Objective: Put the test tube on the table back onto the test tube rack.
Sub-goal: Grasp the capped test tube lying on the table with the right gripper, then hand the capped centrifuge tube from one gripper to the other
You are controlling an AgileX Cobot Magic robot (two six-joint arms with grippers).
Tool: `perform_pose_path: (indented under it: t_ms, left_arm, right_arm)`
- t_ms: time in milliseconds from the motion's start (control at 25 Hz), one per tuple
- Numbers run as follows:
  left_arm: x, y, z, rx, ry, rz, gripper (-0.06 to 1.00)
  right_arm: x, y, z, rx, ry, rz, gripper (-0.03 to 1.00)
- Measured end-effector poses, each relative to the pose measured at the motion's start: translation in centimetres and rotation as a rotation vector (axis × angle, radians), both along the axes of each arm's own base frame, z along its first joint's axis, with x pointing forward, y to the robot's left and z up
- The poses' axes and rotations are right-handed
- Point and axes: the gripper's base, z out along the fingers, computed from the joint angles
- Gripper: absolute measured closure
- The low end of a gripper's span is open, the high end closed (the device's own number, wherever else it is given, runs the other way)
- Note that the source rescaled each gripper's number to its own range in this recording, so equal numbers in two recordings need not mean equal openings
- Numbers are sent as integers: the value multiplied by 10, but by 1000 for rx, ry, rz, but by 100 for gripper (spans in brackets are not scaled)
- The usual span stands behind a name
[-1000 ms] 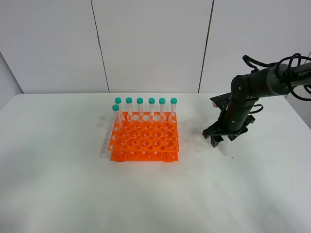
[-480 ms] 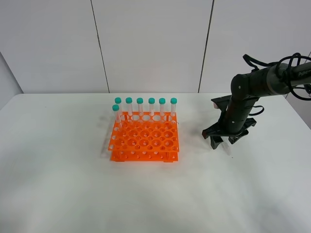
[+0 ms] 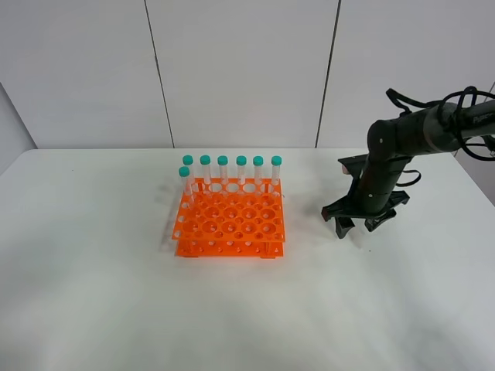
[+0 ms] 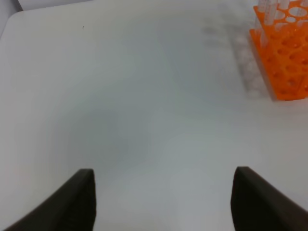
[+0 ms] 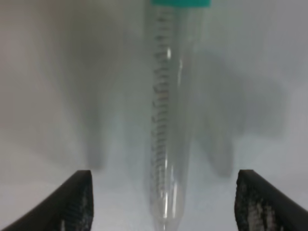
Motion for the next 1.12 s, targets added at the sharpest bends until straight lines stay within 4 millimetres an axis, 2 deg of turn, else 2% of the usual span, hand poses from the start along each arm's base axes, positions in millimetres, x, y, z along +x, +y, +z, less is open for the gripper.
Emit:
perform_pose_path:
  t_ms: [80,240,320,400,520,560,760,920,1040,1120]
  left_arm:
    - [0,0,0,0,0,0,-6]
    - [0,0,0,0,0,0,-6]
    - [0,0,0,1,0,1,-6]
    - [0,0,0,1,0,1,-6]
    - [0,0,0,1,0,1,-6]
    - [0,0,0,1,0,1,-6]
    - [0,0,0,1,0,1,-6]
    - [0,0,0,2,0,1,-6]
    - [0,0,0,2,0,1,-6]
    - [0,0,0,2,0,1,-6]
  right_arm:
    - [-1,0,-8,-3,24,-6,22]
    - [0,0,-9,-2,24,-9,22]
    - [0,0,-9,-1,22,-9,27]
    - [1,0,-9,0,17,-9,46]
    - [2,1,-9,2,7,-2,97]
    - [2,1,-9,2,7,4,92]
    - [2,1,-9,-2,12,29,93]
    - [-2,0,-4,-23,91,101,93]
    - [-8,-1,12,-30,131,174,93]
    - [-9,0,36,-7,77,188,93]
